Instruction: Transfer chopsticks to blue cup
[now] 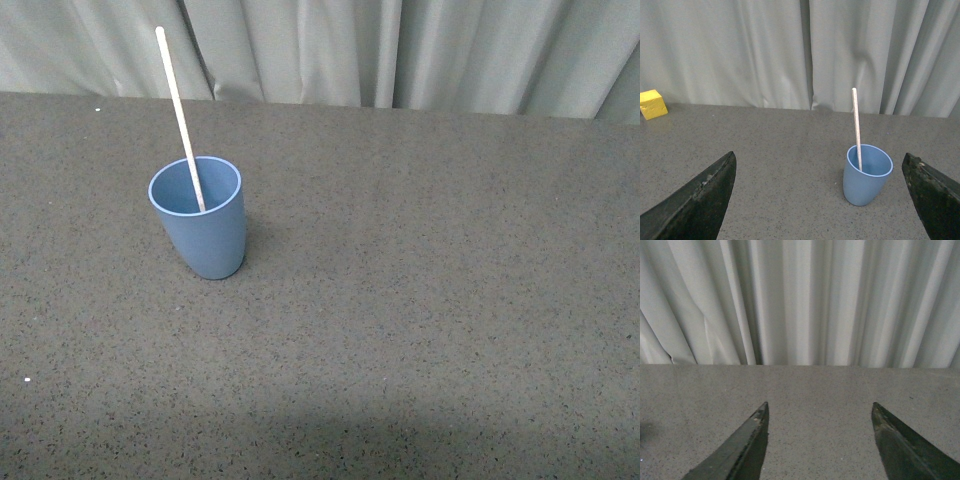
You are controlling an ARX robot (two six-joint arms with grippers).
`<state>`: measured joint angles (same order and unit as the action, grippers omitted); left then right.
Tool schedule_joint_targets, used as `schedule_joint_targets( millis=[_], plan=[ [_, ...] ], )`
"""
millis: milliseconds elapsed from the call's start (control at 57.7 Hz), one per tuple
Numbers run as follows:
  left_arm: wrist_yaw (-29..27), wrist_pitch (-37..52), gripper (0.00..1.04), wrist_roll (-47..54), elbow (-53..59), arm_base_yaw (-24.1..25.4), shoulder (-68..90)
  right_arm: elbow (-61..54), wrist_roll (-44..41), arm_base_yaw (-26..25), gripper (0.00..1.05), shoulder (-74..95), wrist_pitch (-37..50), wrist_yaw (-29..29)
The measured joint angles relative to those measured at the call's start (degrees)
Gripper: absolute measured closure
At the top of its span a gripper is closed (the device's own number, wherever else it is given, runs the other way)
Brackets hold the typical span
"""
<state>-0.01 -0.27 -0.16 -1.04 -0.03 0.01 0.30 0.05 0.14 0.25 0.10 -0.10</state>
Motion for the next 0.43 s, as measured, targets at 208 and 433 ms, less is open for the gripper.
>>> schedule_joint_targets(
  millis=[208,433],
  plan=[
    [0.0,0.0,0.07,0.0,0.0,0.0,0.0,0.0,0.1,0.0,0.07,0.0,0.0,0.0],
    [0.0,0.0,0.07,0.0,0.0,0.0,0.0,0.0,0.0,0.0,0.09,0.0,0.0,0.0]
  ],
)
